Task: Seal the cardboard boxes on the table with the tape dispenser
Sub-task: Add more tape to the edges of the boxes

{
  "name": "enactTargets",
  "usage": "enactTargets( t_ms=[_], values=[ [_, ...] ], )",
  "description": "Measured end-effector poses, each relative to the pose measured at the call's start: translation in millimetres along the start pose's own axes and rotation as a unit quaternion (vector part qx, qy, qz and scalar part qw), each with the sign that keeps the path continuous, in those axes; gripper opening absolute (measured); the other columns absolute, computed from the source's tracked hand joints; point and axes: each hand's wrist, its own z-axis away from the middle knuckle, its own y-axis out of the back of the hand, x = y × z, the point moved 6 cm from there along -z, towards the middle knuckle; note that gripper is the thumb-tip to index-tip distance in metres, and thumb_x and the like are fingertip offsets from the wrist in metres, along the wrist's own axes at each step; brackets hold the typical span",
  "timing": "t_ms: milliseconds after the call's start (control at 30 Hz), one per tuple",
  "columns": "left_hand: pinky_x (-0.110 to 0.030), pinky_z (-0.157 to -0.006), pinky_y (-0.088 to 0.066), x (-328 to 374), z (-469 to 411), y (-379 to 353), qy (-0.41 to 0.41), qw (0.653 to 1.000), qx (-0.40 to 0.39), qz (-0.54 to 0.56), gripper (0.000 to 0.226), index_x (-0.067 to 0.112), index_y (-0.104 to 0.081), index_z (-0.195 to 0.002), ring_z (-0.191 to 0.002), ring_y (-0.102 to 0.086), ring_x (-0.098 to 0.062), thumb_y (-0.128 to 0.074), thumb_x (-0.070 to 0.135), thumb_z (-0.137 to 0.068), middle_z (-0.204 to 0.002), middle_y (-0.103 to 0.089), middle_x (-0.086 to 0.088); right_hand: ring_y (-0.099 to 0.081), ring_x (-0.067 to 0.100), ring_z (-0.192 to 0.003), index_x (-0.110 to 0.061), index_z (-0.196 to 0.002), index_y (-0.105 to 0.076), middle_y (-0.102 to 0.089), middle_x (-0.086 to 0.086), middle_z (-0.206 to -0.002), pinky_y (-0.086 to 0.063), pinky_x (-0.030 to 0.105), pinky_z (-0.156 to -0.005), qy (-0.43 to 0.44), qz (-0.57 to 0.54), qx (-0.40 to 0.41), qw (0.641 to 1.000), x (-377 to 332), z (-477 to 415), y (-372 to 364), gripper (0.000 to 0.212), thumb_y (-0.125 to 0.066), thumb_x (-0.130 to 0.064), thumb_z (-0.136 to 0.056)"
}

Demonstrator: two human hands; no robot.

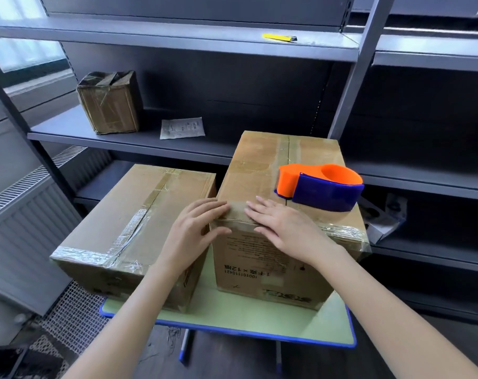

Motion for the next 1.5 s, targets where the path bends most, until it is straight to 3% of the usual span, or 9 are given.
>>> enactTargets(
  t_ms=[133, 267, 433, 567, 833, 1000, 1200, 1300, 1500],
  values=[
    [-0.021, -0.108, -0.033, 13, -9, -12, -0.027, 1.0, -0.011, -0.005, 0.044, 0.016, -0.066, -0.117, -0.127, -0.047, -0.011, -0.061, 0.041, -0.081, -0.123, -0.06, 0.008, -0.012, 0.006, -0.143, -0.026, -0.147, -0.024, -0.021, -0.015, -0.153, -0.025, 0.031, -0.114, -0.039, -0.01, -0.022, 0.999, 17, 18, 3, 0.051, -0.039, -0.031, -0.099],
    [-0.024, -0.108, -0.034, 17, -10, -11, -0.019, 0.999, 0.019, -0.033, 0.031, 0.011, -0.068, -0.112, -0.12, -0.054, -0.018, -0.07, 0.016, -0.081, -0.118, -0.062, 0.003, -0.015, 0.009, -0.143, -0.026, -0.147, -0.026, -0.023, -0.015, -0.152, -0.028, 0.032, -0.111, -0.046, -0.022, -0.016, 0.999, 17, 14, 0, 0.048, -0.039, -0.024, -0.1],
    [-0.028, -0.11, -0.031, 41, -13, -17, -0.04, 0.988, -0.023, -0.147, 0.045, 0.01, -0.066, -0.118, -0.119, -0.055, -0.015, -0.047, 0.04, -0.089, -0.121, -0.063, -0.002, -0.005, 0.008, -0.144, -0.02, -0.149, -0.014, -0.01, -0.009, -0.156, -0.011, 0.025, -0.115, -0.026, -0.016, -0.044, 0.999, 26, 21, 1, 0.054, -0.038, -0.023, -0.101],
    [-0.037, -0.107, -0.038, 77, -25, -41, -0.103, 0.986, -0.05, -0.121, 0.045, 0.009, -0.066, -0.118, -0.12, -0.055, -0.02, -0.046, 0.039, -0.092, -0.121, -0.063, -0.005, -0.001, 0.009, -0.144, -0.013, -0.15, -0.003, -0.001, -0.002, -0.157, 0.003, 0.017, -0.111, -0.041, 0.017, -0.065, 0.997, 51, 46, 7, 0.062, -0.036, -0.03, -0.101],
    [-0.036, -0.097, -0.048, 100, -27, -67, -0.166, 0.982, 0.033, -0.085, 0.034, 0.007, -0.072, -0.106, -0.109, -0.062, -0.021, -0.05, 0.03, -0.093, -0.11, -0.069, -0.007, -0.009, 0.009, -0.144, -0.017, -0.149, -0.015, -0.013, -0.005, -0.156, -0.014, 0.025, -0.117, -0.06, -0.002, -0.039, 0.997, 63, 62, 4, 0.054, -0.038, -0.02, -0.101],
    [-0.031, -0.103, -0.042, 113, -33, -70, -0.169, 0.978, 0.013, -0.119, 0.038, 0.008, -0.068, -0.113, -0.114, -0.059, -0.017, -0.051, 0.034, -0.092, -0.117, -0.065, -0.006, -0.007, 0.009, -0.144, -0.016, -0.149, -0.012, -0.011, -0.003, -0.157, -0.012, 0.027, -0.118, -0.053, -0.028, -0.057, 0.997, 70, 68, 10, 0.057, -0.039, -0.023, -0.1],
    [-0.036, -0.096, -0.05, 139, -41, -103, -0.164, 0.981, 0.033, -0.101, 0.036, 0.006, -0.07, -0.111, -0.111, -0.062, -0.019, -0.052, 0.031, -0.091, -0.114, -0.067, -0.007, -0.024, 0.006, -0.14, -0.019, -0.145, -0.032, -0.029, -0.008, -0.151, -0.029, 0.031, -0.112, -0.08, -0.016, -0.025, 0.996, 98, 98, 24, 0.049, -0.046, -0.023, -0.098],
    [-0.038, -0.096, -0.05, 140, -35, -110, -0.16, 0.978, 0.065, -0.12, 0.031, 0.007, -0.071, -0.109, -0.109, -0.063, -0.02, -0.057, 0.029, -0.092, -0.113, -0.068, -0.007, -0.024, 0.008, -0.14, -0.016, -0.144, -0.033, -0.03, -0.005, -0.151, -0.026, 0.033, -0.114, -0.071, -0.046, -0.014, 0.996, 95, 99, 20, 0.047, -0.045, -0.019, -0.098],
    [-0.034, -0.101, -0.044, 159, -43, -107, -0.127, 0.985, 0.059, -0.099, 0.039, 0.008, -0.07, -0.109, -0.111, -0.061, -0.018, -0.053, 0.036, -0.089, -0.113, -0.068, -0.006, -0.035, 0.005, -0.134, -0.011, -0.137, -0.046, -0.043, -0.001, -0.142, -0.017, 0.006, -0.105, -0.129, -0.183, 0.068, 0.972, 119, 123, 39, 0.04, -0.047, -0.012, -0.097]
  ],
)
